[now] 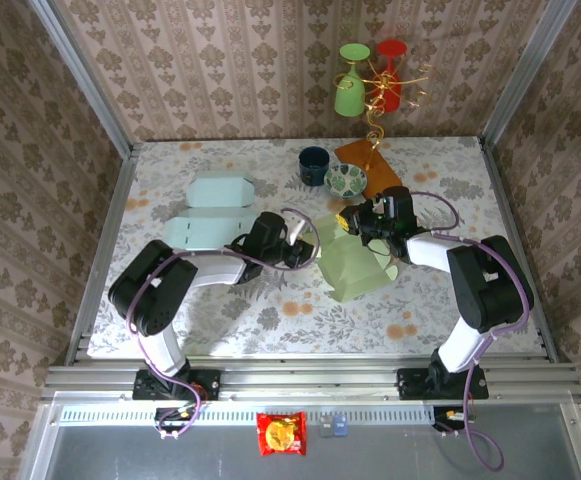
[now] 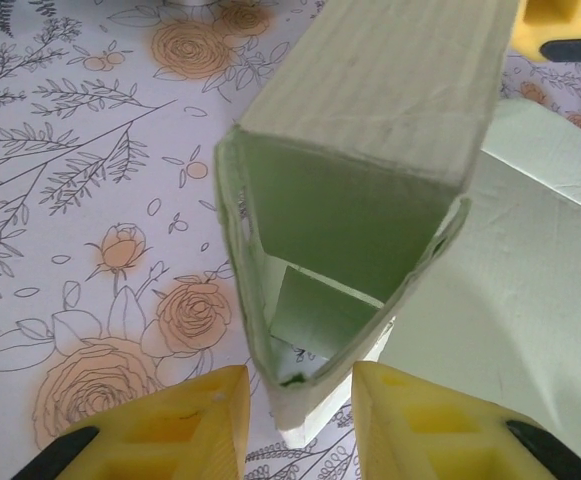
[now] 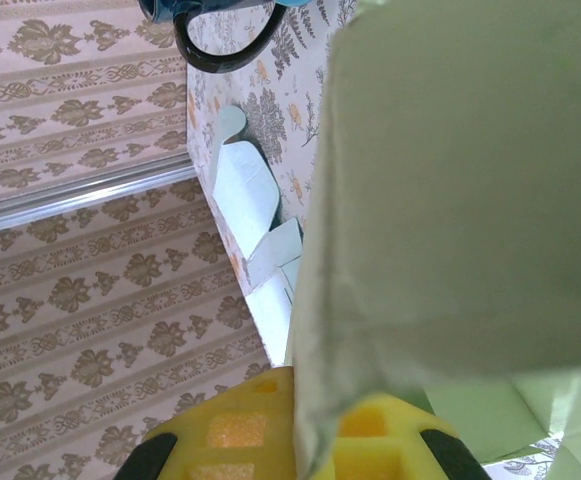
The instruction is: Fold the paper box
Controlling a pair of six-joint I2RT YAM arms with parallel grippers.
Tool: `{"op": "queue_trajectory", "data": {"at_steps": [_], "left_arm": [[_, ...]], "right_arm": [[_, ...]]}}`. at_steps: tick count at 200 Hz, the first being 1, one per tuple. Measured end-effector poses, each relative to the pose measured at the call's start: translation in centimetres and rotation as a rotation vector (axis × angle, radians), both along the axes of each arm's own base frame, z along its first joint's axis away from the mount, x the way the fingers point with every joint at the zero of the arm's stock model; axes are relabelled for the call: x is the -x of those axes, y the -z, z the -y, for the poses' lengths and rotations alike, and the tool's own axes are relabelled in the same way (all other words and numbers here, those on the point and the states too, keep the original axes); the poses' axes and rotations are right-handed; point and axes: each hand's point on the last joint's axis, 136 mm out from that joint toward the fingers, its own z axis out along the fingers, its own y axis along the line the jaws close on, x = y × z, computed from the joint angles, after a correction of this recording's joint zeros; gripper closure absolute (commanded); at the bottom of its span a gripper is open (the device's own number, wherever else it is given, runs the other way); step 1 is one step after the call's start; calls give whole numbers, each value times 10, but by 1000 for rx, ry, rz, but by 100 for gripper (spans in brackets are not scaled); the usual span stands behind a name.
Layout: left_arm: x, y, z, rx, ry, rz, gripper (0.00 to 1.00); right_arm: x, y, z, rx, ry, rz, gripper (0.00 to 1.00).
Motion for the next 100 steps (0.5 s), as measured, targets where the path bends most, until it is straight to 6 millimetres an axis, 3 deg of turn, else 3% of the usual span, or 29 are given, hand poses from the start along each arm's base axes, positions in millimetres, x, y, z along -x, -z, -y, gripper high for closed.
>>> {"op": "queue_trajectory", "data": {"at_steps": [45, 100], "left_arm": [[7, -1, 12, 9, -2, 11, 65], [-1, 3, 15, 24, -53, 8, 65]], "right_arm": [[5, 0, 2, -25, 34, 9, 100], [7, 0, 4, -48, 78, 31, 100]]}}
